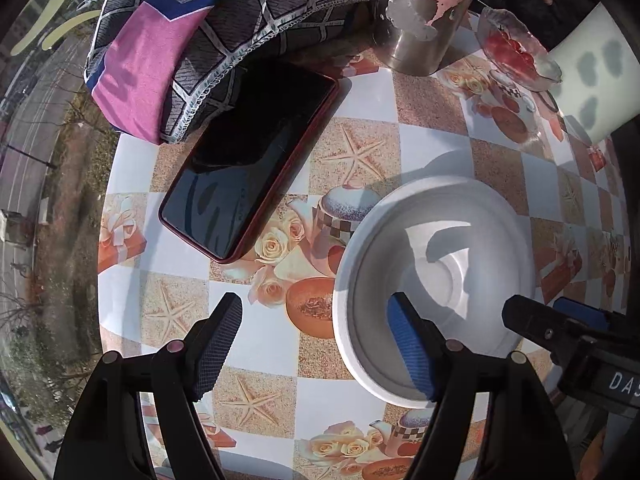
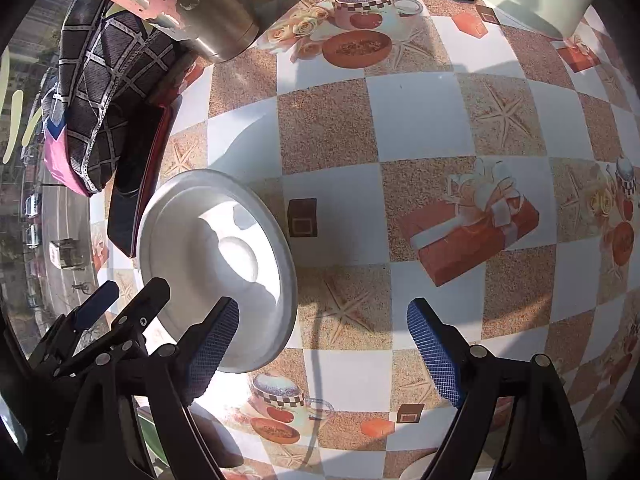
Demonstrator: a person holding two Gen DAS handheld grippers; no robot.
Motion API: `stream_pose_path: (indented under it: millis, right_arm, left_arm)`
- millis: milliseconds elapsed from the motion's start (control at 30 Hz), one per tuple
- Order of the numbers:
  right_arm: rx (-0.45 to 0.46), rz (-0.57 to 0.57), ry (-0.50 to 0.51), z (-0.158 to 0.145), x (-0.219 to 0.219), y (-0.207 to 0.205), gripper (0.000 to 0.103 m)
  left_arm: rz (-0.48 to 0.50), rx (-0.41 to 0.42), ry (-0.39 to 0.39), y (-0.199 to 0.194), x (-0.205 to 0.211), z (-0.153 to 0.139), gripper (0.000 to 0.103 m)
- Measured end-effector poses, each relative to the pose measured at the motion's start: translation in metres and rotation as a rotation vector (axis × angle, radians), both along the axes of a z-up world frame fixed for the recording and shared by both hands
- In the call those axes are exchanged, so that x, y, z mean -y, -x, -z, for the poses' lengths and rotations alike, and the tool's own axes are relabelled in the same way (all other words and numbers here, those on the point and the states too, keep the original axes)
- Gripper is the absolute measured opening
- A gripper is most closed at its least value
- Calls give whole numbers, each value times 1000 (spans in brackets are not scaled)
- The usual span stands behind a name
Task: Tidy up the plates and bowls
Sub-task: 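Move the right gripper to a third white bowl's rim and close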
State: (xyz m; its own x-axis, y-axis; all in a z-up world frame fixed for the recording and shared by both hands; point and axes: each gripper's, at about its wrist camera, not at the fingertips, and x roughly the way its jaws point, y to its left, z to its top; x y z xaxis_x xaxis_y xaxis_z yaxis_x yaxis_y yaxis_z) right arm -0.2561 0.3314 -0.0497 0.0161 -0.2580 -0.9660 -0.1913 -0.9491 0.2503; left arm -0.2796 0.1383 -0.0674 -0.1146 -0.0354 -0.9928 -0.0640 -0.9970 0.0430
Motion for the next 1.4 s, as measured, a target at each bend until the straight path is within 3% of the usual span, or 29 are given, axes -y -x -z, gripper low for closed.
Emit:
stream_pose_path:
  millis: [200, 233, 300, 333, 400, 433, 500, 567, 600, 667, 1133, 1400]
  right_arm:
    - [-3, -12, 21, 15, 7, 9, 87]
    - [-2, -14, 21, 17, 9, 10, 87]
    - [-3, -20, 21, 20, 10, 10, 85]
    - [-3, -23, 20, 21, 12, 10, 81]
    - [11, -25, 17, 25, 15, 11, 61]
    - [17, -23, 28, 26, 16, 10, 58]
    - [25, -19, 56, 32, 23, 10, 39]
    - [25, -32, 57, 32, 28, 10, 35]
    - [33, -39, 71, 34, 30, 10, 26]
    - [49, -35, 87, 36, 33, 6, 19]
    - [110, -114, 43, 41, 73, -59, 19]
    - [132, -183, 25, 42, 98, -115, 19]
  left_arm:
    - [10, 32, -10, 12, -1, 16, 76]
    - [15, 38, -10, 13, -2, 18, 73]
    - [18, 64, -17, 15, -2, 24, 55]
    - [10, 75, -32, 17, -1, 27, 52]
    - [-13, 80, -79, 20, 0, 28, 37]
    - [-18, 79, -96, 21, 0, 27, 34]
    - [-5, 80, -102, 22, -3, 27, 26]
    - [16, 73, -94, 22, -6, 26, 25]
    - [24, 72, -92, 22, -8, 26, 24]
    - [44, 73, -84, 18, -10, 25, 24]
    - [126, 85, -26, -71, -17, 24, 24]
    - [95, 127, -48, -136, 4, 28, 24]
